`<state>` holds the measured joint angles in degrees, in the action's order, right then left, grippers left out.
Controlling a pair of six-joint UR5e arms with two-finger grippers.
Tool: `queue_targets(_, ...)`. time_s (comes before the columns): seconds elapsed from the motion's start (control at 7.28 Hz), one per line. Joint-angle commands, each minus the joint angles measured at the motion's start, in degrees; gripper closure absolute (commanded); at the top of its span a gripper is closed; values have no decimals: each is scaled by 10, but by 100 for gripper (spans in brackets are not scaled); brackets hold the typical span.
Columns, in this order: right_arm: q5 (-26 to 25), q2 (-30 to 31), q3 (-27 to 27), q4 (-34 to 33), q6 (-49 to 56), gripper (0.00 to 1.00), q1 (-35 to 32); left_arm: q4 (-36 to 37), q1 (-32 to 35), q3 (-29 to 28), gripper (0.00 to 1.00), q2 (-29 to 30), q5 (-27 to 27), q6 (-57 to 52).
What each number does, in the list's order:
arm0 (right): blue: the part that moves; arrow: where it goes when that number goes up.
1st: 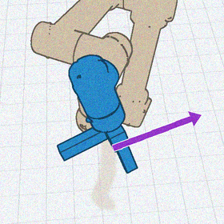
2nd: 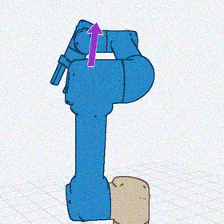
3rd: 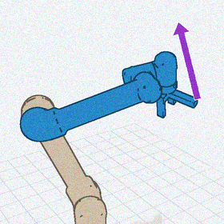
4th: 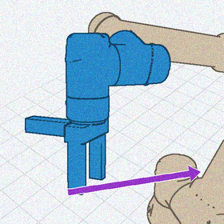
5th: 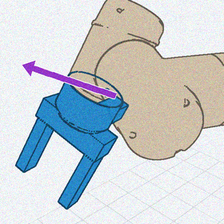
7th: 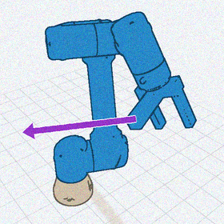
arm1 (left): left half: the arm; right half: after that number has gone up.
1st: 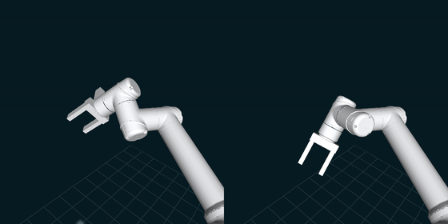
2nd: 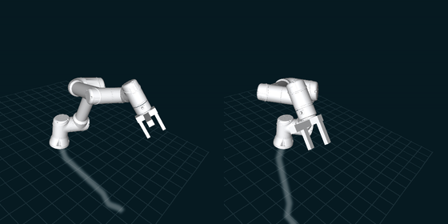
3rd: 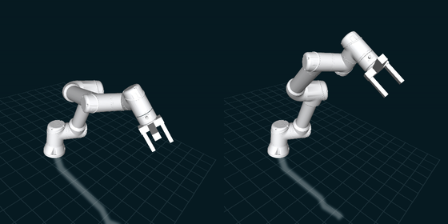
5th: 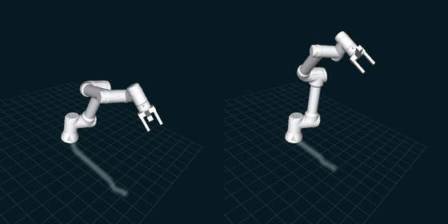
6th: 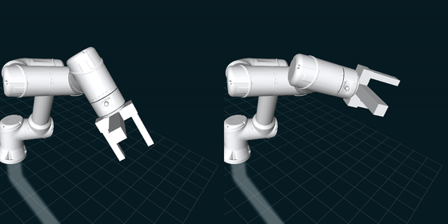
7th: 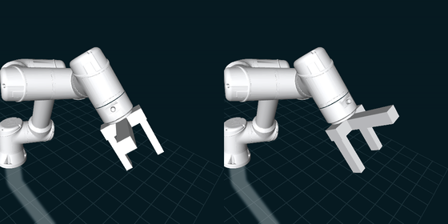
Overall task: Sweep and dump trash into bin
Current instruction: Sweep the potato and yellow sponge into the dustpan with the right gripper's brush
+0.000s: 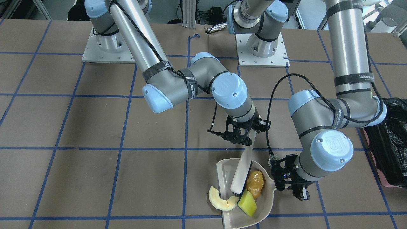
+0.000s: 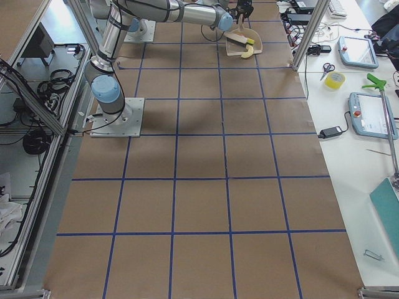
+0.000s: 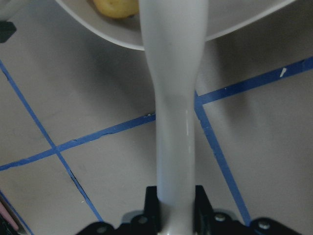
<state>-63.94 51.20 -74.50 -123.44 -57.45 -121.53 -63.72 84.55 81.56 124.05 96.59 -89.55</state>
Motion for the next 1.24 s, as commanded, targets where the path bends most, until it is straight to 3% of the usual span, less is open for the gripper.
queue_targets(0.0,-1,10,15,21,-11,100,0,0,0,0,99,-1,0,0)
queue_targets(0.27,-37,59,11,126,44,100,17,0,0,0,99,-1,0,0)
queue_targets(0.55,-79,65,10,149,49,100,33,0,0,1,99,-1,-1,0)
queue_targets(1.1,-195,88,7,253,221,100,88,0,0,1,99,-1,-1,2)
